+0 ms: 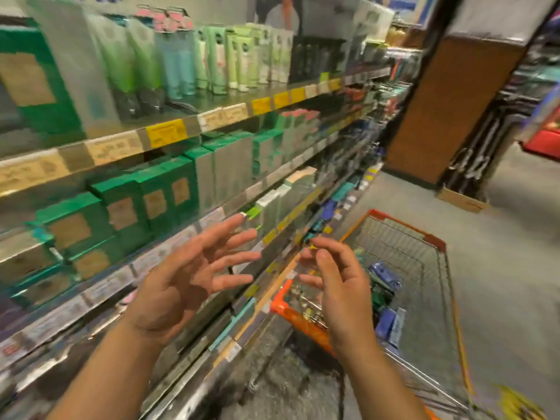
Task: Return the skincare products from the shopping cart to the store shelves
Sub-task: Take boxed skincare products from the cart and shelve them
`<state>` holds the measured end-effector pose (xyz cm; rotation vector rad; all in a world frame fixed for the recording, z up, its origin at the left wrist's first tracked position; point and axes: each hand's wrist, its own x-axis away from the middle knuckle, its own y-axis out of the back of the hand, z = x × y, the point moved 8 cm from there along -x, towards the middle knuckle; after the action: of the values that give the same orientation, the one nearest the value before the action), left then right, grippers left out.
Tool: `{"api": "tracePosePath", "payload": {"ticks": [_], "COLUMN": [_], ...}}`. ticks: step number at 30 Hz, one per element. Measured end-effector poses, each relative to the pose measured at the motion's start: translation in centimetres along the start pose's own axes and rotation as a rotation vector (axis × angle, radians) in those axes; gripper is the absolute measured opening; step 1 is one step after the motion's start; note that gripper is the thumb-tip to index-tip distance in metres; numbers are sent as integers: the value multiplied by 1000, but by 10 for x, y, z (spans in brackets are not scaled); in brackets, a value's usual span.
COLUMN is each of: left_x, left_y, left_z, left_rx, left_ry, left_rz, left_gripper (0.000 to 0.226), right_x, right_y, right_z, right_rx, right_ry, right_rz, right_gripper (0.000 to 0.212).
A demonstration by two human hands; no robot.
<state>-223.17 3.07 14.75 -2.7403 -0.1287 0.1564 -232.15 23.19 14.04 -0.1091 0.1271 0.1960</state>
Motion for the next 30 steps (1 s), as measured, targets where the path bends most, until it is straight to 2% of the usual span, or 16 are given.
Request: {"api": "tracePosePath", "payload": {"ticks": [5,15,23,30], "left_x": [-35,-85,-126,-179], "left_y": [-77,-173,-192,-196], "left_z": [38,114,159,193], "left_rx": [0,-90,-74,-19], "left_ry": [64,250,354,414], "left_rz": [52,35,61,112], "left_gripper": [87,100,96,99], "right_x": [-4,-13,-17,-37], "right_y": [88,243,297,316], "right_z": [-14,-50,-81,-110], "right_rx": [-9,-63,-55,27], "right_ry": [-41,-127,-191,-255], "right_rz": [-61,-273,-378,-391], "right_gripper": [27,24,22,22]}}
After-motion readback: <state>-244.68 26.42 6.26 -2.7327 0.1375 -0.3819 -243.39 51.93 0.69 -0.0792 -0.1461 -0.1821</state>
